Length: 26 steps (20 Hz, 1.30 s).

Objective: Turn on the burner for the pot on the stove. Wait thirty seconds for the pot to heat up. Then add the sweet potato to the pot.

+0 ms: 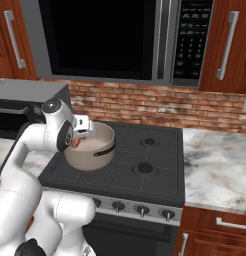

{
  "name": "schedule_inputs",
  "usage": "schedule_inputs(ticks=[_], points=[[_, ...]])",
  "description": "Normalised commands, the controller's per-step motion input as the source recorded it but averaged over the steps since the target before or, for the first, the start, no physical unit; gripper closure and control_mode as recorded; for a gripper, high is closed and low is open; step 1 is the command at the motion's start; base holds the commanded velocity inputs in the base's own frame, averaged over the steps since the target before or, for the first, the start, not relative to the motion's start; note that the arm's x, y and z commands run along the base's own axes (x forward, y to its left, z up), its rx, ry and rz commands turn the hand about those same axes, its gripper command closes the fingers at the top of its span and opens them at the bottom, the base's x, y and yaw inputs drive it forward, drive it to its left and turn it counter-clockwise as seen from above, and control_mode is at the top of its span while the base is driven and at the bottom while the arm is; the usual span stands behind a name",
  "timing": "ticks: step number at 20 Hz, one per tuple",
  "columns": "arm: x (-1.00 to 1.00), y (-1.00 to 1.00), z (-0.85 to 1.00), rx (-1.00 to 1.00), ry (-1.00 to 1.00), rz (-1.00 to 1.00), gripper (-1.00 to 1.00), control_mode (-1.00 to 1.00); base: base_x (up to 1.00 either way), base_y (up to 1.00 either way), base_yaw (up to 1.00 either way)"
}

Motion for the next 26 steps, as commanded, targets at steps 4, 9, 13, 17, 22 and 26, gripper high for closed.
schedule_inputs(ticks=[4, 9, 13, 17, 22, 26], points=[[0.29, 0.01, 0.00, 0.00, 0.18, 0.00, 1.00, -1.00, 0.00, 0.00, 0.00], [0.30, 0.00, 0.00, 0.00, 0.20, 0.00, 1.00, -1.00, 0.00, 0.00, 0.00], [0.17, 0.00, -0.14, 0.00, 0.09, 0.00, 1.00, -1.00, 0.00, 0.00, 0.00], [0.09, 0.01, -0.25, 0.00, 0.02, 0.00, 1.00, -1.00, 0.00, 0.00, 0.00], [0.06, 0.00, -0.28, 0.01, 0.01, 0.00, 1.00, -1.00, 0.00, 0.00, 0.00], [0.05, 0.00, -0.19, 0.01, 0.04, 0.00, 1.00, -1.00, 0.00, 0.00, 0.00]])
